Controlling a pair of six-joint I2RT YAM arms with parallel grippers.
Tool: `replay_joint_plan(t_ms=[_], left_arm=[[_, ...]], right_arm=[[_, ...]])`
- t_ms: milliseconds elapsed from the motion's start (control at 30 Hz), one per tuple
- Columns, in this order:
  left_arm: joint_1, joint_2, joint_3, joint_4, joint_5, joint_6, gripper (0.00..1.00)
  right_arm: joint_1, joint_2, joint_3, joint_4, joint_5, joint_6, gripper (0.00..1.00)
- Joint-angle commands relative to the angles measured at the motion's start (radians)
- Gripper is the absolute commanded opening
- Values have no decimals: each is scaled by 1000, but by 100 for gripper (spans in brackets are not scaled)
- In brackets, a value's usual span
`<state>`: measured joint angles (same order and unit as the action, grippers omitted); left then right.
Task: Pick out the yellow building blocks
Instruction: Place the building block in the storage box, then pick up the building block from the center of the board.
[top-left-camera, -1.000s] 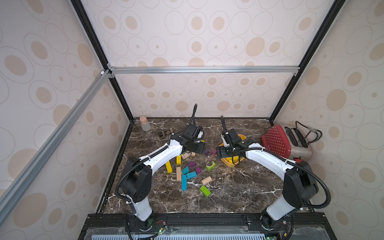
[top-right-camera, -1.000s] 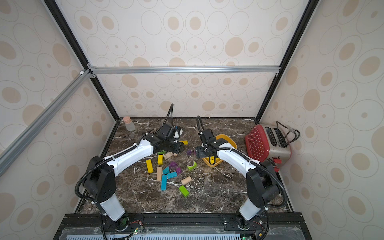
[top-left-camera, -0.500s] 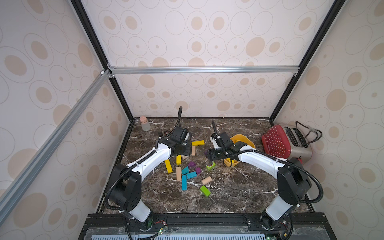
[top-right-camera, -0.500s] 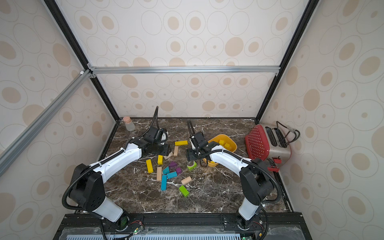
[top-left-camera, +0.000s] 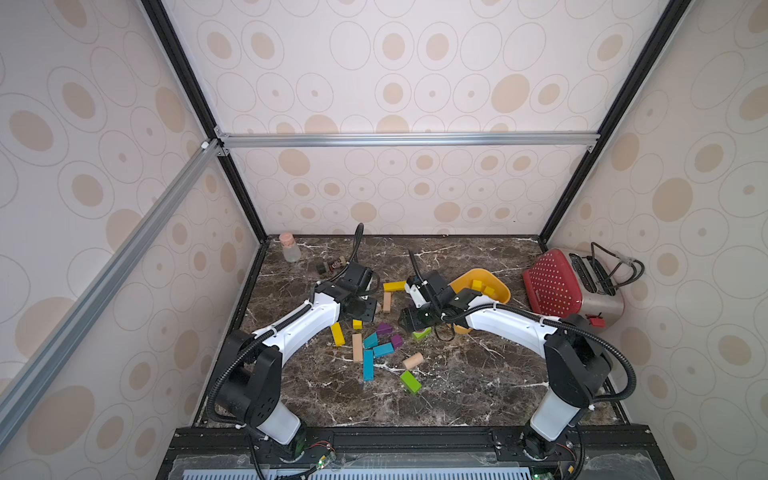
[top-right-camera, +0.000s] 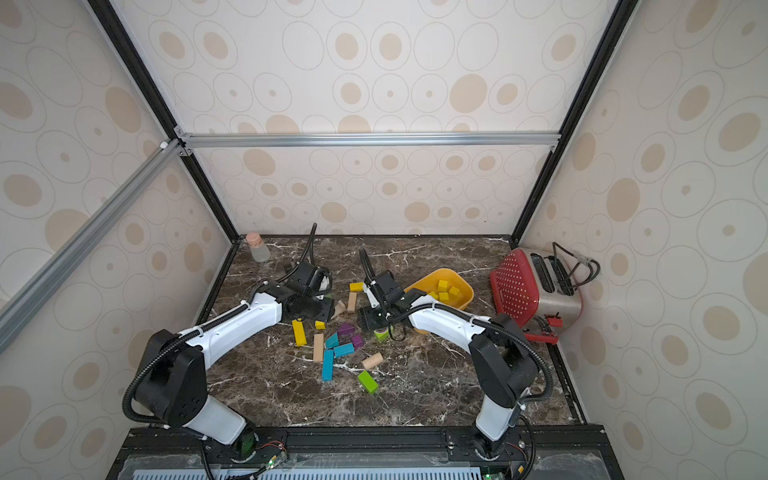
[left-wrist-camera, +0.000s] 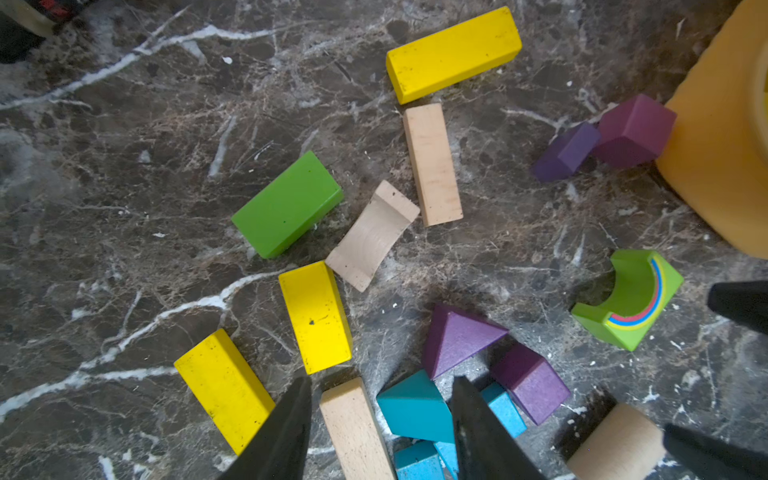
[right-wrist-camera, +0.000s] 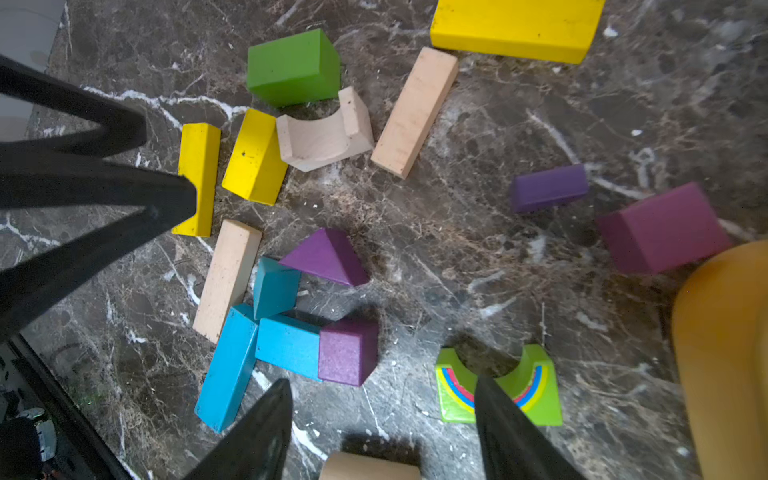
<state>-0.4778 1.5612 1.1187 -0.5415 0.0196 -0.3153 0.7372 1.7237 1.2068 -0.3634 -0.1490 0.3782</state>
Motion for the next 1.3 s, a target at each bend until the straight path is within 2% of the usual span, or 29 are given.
replay_joint_plan(t_ms=[0, 467, 900, 1267], left_arm=[[16, 0, 0, -23, -22, 22, 53], [65, 66, -33, -4, 2, 18, 50], [73, 120, -56, 24, -24, 10, 48], [77, 157, -48, 26, -37, 12, 45]], right_arm=[[28, 23, 2, 25, -15, 27, 70], [90, 58, -1, 74, -11, 114, 67], [97, 101, 4, 134, -62, 184, 66], [100, 106, 2, 142, -63, 191, 66]])
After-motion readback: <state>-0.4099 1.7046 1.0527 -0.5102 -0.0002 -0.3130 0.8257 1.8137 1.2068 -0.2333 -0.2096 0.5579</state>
